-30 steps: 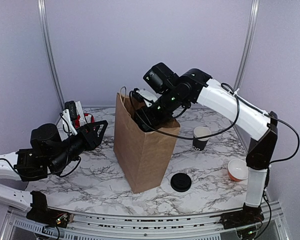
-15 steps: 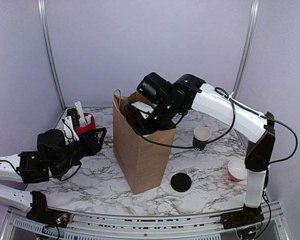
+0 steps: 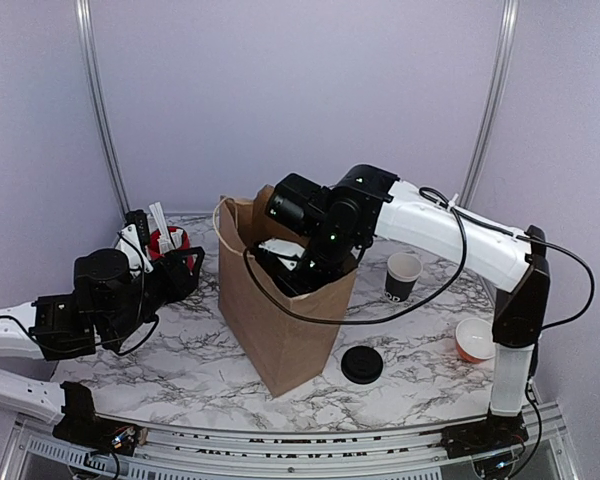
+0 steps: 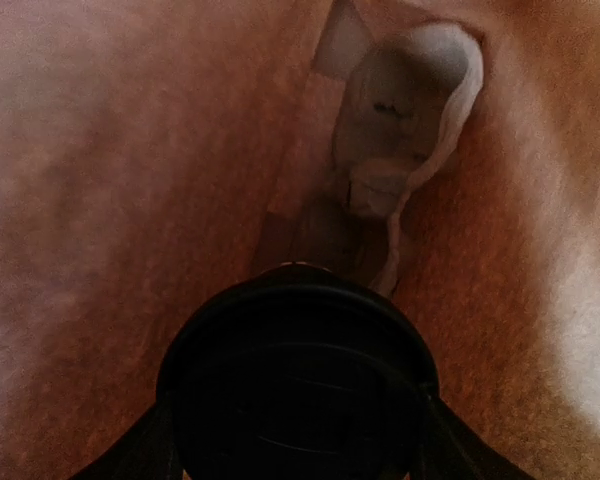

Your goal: Pack the takeout coffee

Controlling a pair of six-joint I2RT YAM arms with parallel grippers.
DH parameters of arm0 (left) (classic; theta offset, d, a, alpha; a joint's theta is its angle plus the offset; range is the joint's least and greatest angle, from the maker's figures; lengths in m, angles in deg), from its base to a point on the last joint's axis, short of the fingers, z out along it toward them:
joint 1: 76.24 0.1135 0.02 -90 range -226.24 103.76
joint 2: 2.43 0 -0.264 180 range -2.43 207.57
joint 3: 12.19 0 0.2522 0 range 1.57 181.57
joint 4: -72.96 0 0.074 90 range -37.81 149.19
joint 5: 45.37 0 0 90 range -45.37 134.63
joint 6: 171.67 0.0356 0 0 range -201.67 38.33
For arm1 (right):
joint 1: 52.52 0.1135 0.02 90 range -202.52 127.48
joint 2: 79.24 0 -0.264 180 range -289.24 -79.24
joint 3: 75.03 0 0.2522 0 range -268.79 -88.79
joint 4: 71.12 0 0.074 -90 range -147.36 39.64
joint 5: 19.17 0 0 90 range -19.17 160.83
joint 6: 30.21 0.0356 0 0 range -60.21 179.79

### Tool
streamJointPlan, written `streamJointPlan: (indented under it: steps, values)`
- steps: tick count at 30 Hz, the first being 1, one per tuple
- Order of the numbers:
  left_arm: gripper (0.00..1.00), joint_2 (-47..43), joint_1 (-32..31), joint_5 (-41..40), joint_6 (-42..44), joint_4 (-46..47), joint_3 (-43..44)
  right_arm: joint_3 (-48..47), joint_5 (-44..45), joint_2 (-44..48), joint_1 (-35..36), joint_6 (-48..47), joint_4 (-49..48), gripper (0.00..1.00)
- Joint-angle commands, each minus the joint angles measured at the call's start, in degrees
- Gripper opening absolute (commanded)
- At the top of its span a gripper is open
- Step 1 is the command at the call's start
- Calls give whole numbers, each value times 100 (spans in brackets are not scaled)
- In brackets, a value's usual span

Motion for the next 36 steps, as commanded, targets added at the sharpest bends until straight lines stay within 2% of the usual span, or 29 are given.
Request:
streamJointPlan:
  steps: [1,6,17,36]
  values:
    - [47,23,84,-8,-31,-305,262,254,-291,442,45,-169,243,60]
    - [47,48,165,22,16,-287,337,507,-179,615,49,-111,239,60]
    - [47,86,582,433,336,-298,666,-226,422,150,8,98,62,60]
    - [47,153,879,934,279,-232,687,771,438,360,-188,459,-472,59]
